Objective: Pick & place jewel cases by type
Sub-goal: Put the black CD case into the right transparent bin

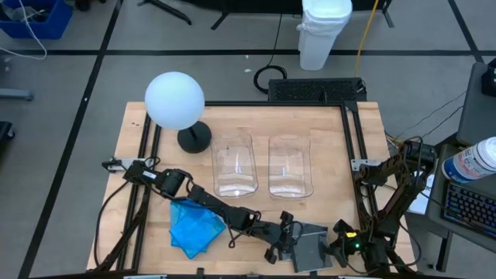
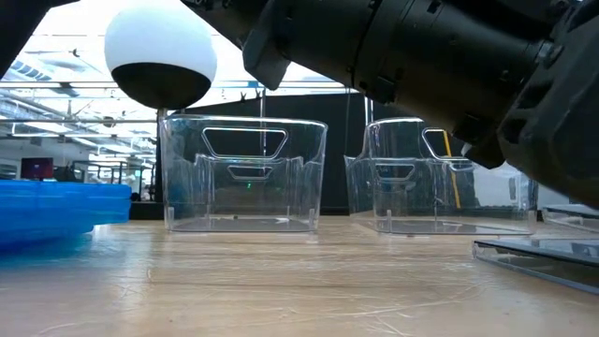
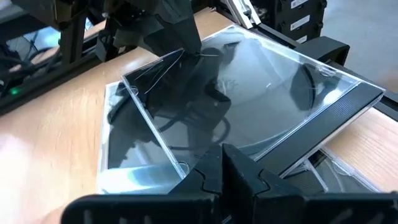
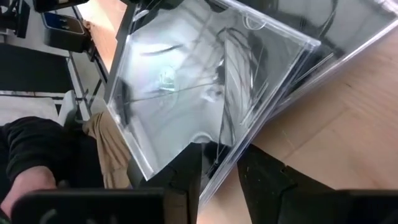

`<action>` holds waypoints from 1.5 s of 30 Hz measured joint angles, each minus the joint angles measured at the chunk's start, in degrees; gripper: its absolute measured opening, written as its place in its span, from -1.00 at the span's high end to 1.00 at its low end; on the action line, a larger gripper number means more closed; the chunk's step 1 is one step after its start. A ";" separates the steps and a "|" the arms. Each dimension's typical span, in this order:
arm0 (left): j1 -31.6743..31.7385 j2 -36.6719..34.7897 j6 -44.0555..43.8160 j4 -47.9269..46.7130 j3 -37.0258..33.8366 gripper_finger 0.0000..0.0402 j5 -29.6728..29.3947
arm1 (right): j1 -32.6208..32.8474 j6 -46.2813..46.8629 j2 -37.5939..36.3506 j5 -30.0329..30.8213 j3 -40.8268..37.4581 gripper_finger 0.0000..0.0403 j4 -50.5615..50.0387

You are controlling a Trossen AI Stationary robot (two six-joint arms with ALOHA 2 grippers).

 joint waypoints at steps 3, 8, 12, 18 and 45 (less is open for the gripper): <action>-0.53 -1.03 2.62 -0.70 -0.09 0.93 -0.53 | 0.04 -1.18 -0.26 0.08 0.00 0.57 -0.03; -2.24 -5.53 6.73 -3.84 -0.20 0.84 -1.86 | 0.04 -1.79 -0.29 -0.11 0.00 0.57 -0.20; -3.69 -9.48 6.94 -8.90 -0.11 0.76 -4.95 | 0.04 -2.30 -0.29 0.19 0.00 0.56 -0.48; -4.93 -13.23 4.60 -20.43 -0.09 0.67 -6.11 | 0.09 -2.78 -0.35 2.62 -0.02 0.59 -0.31; -10.51 -4.13 -13.51 1.56 -3.76 0.67 18.81 | -0.24 0.17 -0.29 5.60 0.00 1.00 -4.58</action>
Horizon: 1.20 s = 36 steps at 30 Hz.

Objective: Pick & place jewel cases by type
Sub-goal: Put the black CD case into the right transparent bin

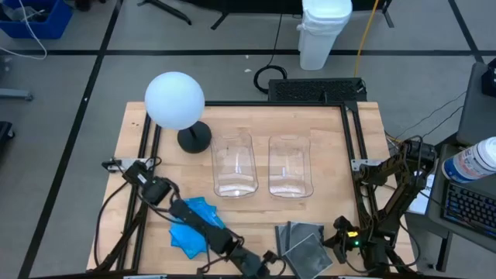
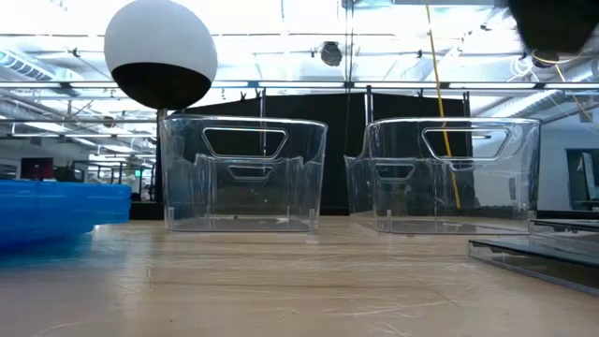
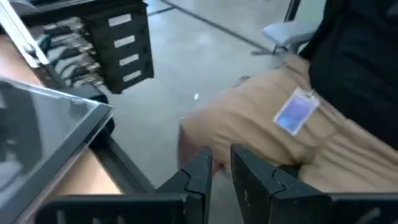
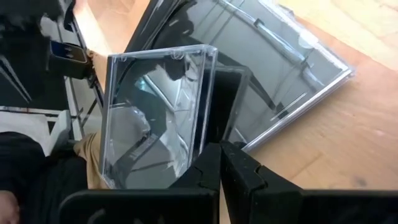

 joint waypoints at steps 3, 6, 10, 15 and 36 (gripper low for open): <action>2.01 1.90 -1.91 -1.63 3.08 0.67 -0.78 | -0.24 0.23 0.00 -0.01 0.00 1.00 0.02; 3.85 2.89 -3.25 -3.36 5.67 0.67 -1.91 | -0.55 0.20 0.00 -0.01 0.00 1.00 0.39; 4.18 3.92 -2.38 -7.12 6.84 0.67 -2.43 | -0.59 0.17 0.00 0.02 0.00 1.00 0.26; 2.26 2.32 4.93 -13.22 7.01 0.67 -10.91 | -0.59 -0.78 -0.04 0.02 0.00 1.00 -0.09; -5.36 -0.04 34.24 -19.91 8.88 0.66 -39.57 | 1.64 -4.57 -2.99 0.02 0.00 1.00 -5.93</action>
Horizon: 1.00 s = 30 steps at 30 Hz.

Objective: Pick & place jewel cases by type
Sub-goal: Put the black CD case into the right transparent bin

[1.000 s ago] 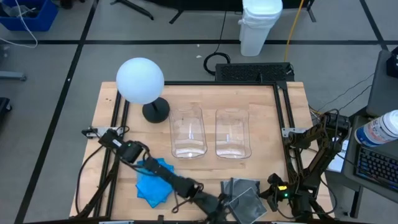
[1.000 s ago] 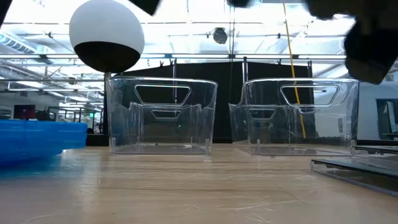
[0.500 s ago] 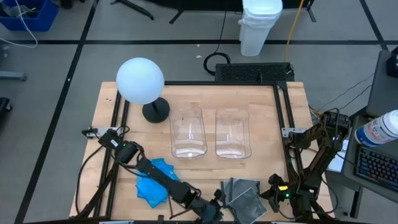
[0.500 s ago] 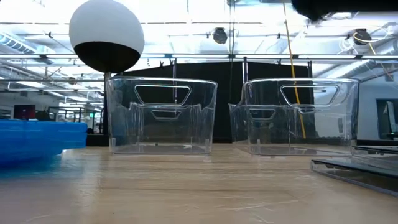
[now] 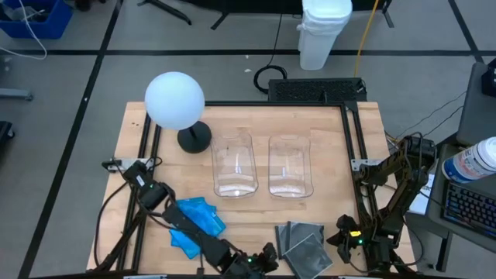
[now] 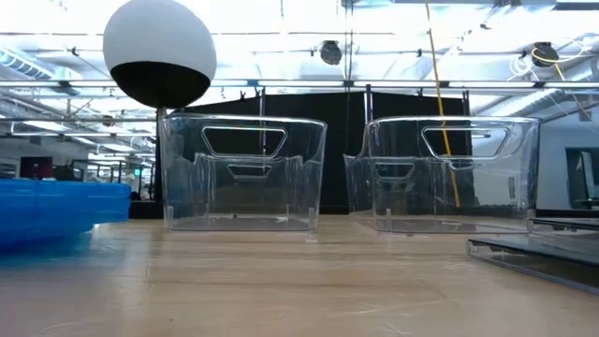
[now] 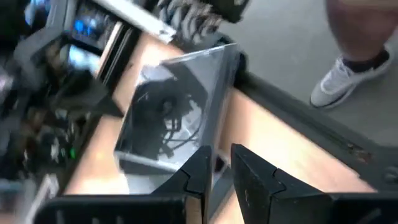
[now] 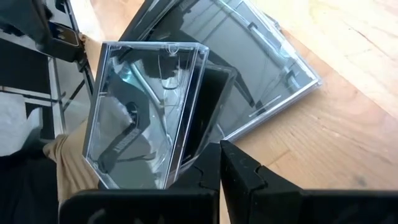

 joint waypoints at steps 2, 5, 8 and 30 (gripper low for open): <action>-0.86 1.25 4.87 4.58 0.08 0.66 -0.75 | -0.02 0.04 0.00 0.13 0.00 1.00 0.14; -1.59 2.21 12.00 8.71 0.16 0.66 -4.02 | -0.04 -0.02 0.01 0.17 0.00 1.00 -0.10; -1.24 2.49 10.83 7.83 1.58 0.66 -8.25 | -0.07 -0.28 0.00 1.24 0.00 1.00 -0.37; 3.07 15.49 -10.01 1.19 28.24 0.66 -1.11 | 0.07 -3.90 0.02 2.95 0.00 1.00 -0.07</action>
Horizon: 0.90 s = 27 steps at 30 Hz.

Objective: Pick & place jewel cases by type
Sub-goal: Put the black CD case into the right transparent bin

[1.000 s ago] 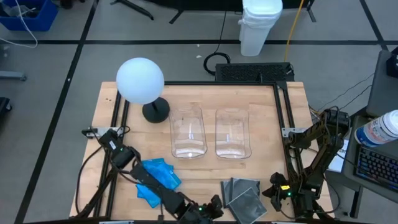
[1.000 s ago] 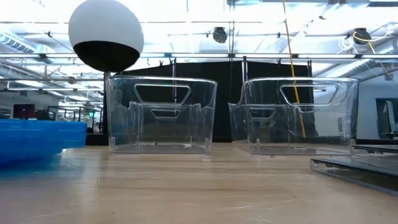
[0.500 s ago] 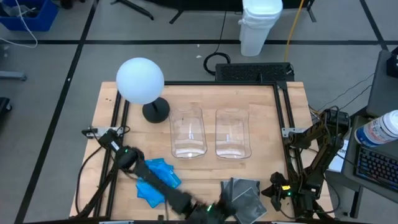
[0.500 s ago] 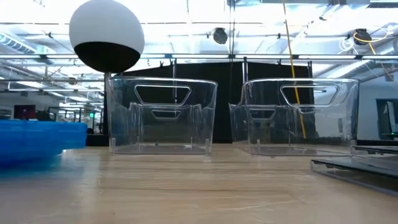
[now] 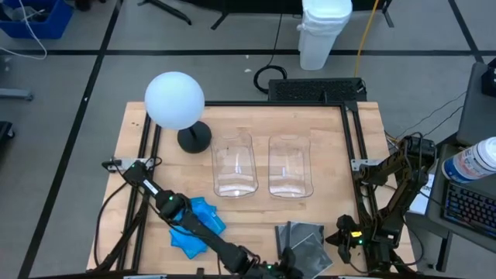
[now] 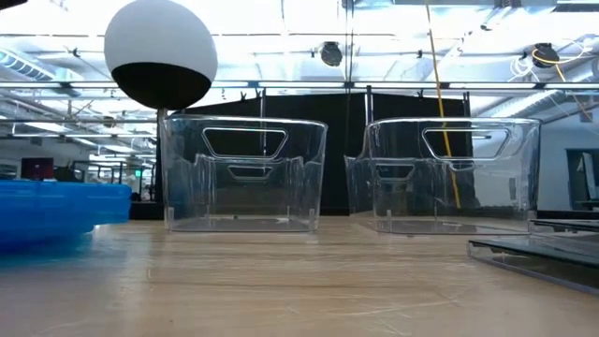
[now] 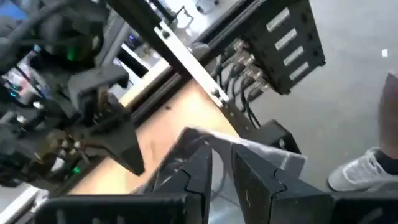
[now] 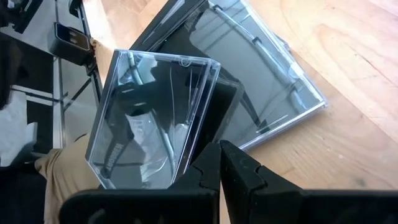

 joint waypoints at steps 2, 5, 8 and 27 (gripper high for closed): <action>-0.17 0.39 -0.56 0.64 0.10 0.66 -0.69 | 0.00 -0.25 0.00 0.00 0.00 1.00 0.04; -1.47 0.48 1.20 0.19 0.17 0.66 0.33 | 0.00 -0.25 0.00 0.00 0.00 1.00 0.07; -2.95 0.48 -3.54 -2.23 0.19 0.67 6.15 | 0.00 -0.25 0.00 0.00 0.00 1.00 0.07; 0.91 5.59 -15.93 -7.18 0.30 0.67 15.17 | 0.00 -0.43 0.00 0.39 0.00 1.00 -0.04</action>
